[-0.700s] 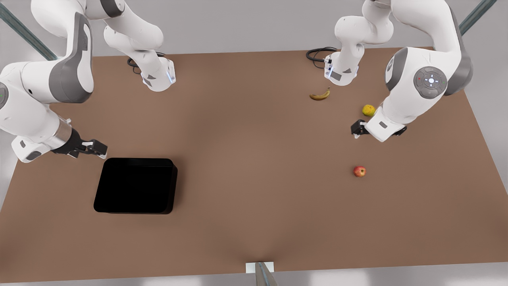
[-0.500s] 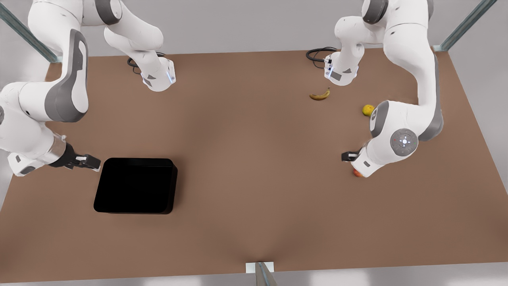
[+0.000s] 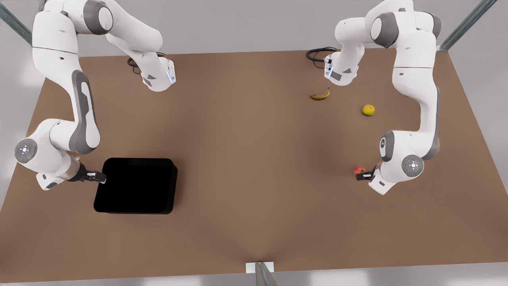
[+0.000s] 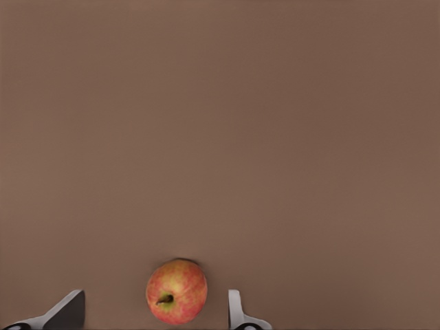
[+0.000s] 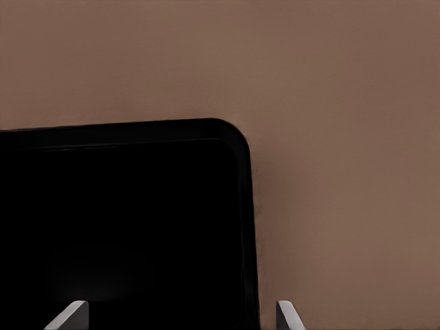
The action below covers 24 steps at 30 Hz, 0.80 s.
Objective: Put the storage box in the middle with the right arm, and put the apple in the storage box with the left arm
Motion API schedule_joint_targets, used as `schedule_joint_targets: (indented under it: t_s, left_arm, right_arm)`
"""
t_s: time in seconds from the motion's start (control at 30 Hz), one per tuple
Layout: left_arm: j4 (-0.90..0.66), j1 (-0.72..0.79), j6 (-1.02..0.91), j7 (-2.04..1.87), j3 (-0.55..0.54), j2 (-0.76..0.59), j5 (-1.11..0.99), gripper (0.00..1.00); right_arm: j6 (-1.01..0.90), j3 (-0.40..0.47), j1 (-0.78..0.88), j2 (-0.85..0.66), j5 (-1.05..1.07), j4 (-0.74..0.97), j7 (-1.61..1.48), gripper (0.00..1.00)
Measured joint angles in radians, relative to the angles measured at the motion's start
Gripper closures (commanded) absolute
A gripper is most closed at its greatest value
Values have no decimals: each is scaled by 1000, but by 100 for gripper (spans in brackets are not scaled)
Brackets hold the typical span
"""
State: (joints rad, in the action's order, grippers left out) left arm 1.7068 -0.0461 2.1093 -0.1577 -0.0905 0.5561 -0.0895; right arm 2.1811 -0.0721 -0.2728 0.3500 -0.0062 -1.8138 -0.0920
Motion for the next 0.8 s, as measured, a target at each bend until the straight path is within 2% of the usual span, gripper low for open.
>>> schedule_joint_targets:
  t_s: [0.07, 0.17, 0.33, 0.7, 0.73, 0.77, 0.8]
  left_arm:
    - [1, -1, 1, 0, 0, 13, -8, 0]
    - [1, -14, 15, 0, -6, 52, -14, 0]
    - [154, 7, 79, -14, -6, -37, -17, 0]
    - [197, -18, 181, 0, -6, 32, -20, 0]
    - [198, -18, 181, 1, -6, 33, -24, 0]
    - [198, -18, 181, 1, -6, 33, -29, 0]
    - [198, -18, 181, 1, -6, 33, -33, 0]
  right_arm:
    - [16, 0, 1, -5, 0, -40, 1, 0]
    - [139, 0, -2, -18, 0, -157, 0, 0]
    - [190, 23, -56, 29, 0, -147, -142, 0]
    - [264, 23, -75, 176, 0, -155, -146, 0]
    - [268, 22, -74, 178, 0, -156, -136, 27]
    - [264, 21, -74, 179, 0, -154, -135, 76]
    - [263, 21, -74, 178, 0, -154, -146, 79]
